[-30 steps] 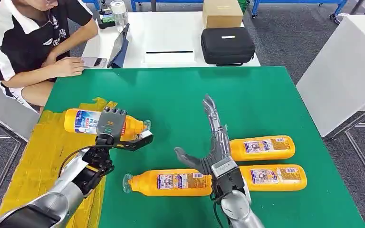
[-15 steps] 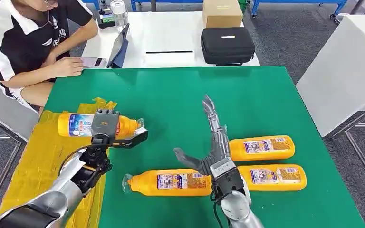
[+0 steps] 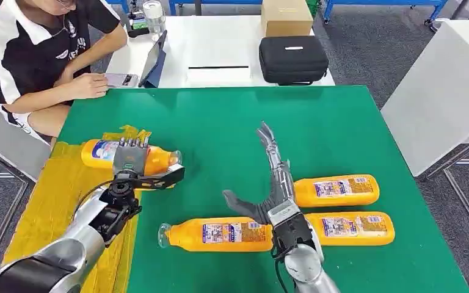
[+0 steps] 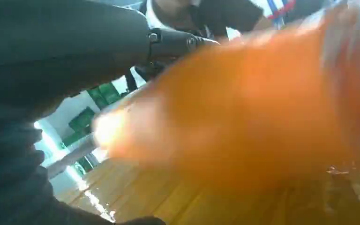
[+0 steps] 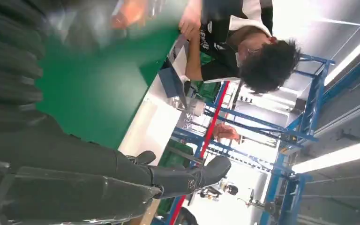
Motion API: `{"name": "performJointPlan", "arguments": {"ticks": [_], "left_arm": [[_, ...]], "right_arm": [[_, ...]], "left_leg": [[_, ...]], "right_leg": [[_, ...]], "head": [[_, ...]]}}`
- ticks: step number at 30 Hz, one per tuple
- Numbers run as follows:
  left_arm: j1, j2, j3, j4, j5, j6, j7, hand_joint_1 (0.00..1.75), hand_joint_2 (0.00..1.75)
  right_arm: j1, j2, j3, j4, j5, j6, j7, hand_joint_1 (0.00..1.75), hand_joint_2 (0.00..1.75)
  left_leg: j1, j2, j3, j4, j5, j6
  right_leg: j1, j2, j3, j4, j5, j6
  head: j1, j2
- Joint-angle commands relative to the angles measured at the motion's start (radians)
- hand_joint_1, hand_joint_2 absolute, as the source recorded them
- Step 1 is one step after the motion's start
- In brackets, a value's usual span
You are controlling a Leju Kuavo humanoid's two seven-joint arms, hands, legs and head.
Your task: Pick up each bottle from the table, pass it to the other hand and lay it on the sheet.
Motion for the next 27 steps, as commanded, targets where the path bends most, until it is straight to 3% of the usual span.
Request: {"name": "performJointPlan", "arguments": {"ticks": [1,9,13,15,17,19,20,22,23,27], "left_arm": [[-0.035,-0.053,0.127,0.079,0.0,-0.144,-0.049,0.0,0.0],[-0.028,-0.055,0.14,0.069,0.0,-0.138,-0.055,0.0,0.0],[-0.01,-0.073,0.213,0.029,0.036,-0.134,-0.134,0.0,0.0],[0.006,-0.094,0.279,-0.013,0.119,-0.104,-0.245,0.0,0.0],[0.041,-0.128,0.39,-0.118,0.361,-0.026,-0.511,0.0,0.0],[0.084,-0.125,0.379,-0.258,0.532,-0.052,-0.63,0.0,0.0],[0.111,-0.124,0.373,-0.346,0.63,-0.063,-0.686,0.0,1.75],[0.161,-0.125,0.37,-0.528,0.856,-0.1,-0.778,0.0,1.75],[0.189,-0.101,0.338,-0.632,0.917,-0.107,-0.752,0.0,1.75],[0.249,-0.096,0.273,-0.857,0.874,0.097,-0.69,0.0,1.75]], "right_arm": [[-0.029,0.008,-0.036,0.037,0.04,0.037,0.032,0.0,1.75],[-0.028,0.008,-0.037,0.035,0.041,0.038,0.032,0.0,1.75],[-0.025,0.008,-0.036,0.04,0.045,0.038,0.031,0.0,1.75],[-0.024,0.006,-0.034,0.039,0.046,0.037,0.031,0.0,1.75],[-0.017,-0.005,-0.025,0.032,0.068,0.025,0.023,0.0,1.75],[-0.003,-0.012,-0.022,0.022,0.11,-0.009,0.012,0.0,1.75],[0.004,-0.016,-0.021,0.018,0.139,-0.031,0.009,0.0,1.75],[0.018,-0.023,-0.024,0.012,0.159,-0.049,0.01,0.0,1.75],[0.025,-0.025,-0.03,0.012,0.159,-0.054,0.01,0.0,1.75],[0.039,-0.027,-0.047,0.007,0.171,-0.078,0.006,0.0,1.75]], "left_leg": [[0.0,0.002,0.006,-0.001,-0.001,-0.002],[0.0,-0.001,0.007,-0.001,0.0,-0.001],[0.0,-0.002,0.007,-0.001,0.0,-0.001],[0.0,-0.003,0.006,-0.001,0.001,0.0],[0.0,-0.002,0.006,-0.001,0.0,0.0],[0.001,-0.003,0.005,0.0,0.0,-0.001],[0.0,-0.003,0.003,0.0,0.0,0.0],[0.001,-0.002,0.002,0.0,0.0,0.0],[0.001,-0.001,0.004,0.001,-0.002,-0.001],[0.001,0.003,0.004,0.001,-0.003,-0.002]], "right_leg": [[0.001,-0.001,0.006,-0.001,0.0,-0.001],[0.0,-0.005,0.008,-0.001,-0.001,-0.001],[0.001,-0.005,0.008,-0.002,-0.001,-0.001],[0.0,-0.005,0.006,-0.001,0.0,-0.001],[0.001,-0.005,0.007,-0.002,0.0,-0.001],[0.001,-0.006,0.007,-0.001,-0.001,-0.001],[0.001,-0.006,0.004,-0.001,0.0,-0.001],[0.001,-0.005,0.003,-0.001,-0.001,-0.001],[0.001,-0.005,0.005,-0.001,-0.002,-0.001],[0.002,-0.003,0.005,0.0,-0.002,-0.002]], "head": [[0.0,0.0],[0.0,0.0],[0.0,0.0],[0.0,0.0],[0.0,0.0],[0.0,0.0],[0.0,0.0],[0.0,0.0],[0.0,0.0],[0.0,0.0]]}}
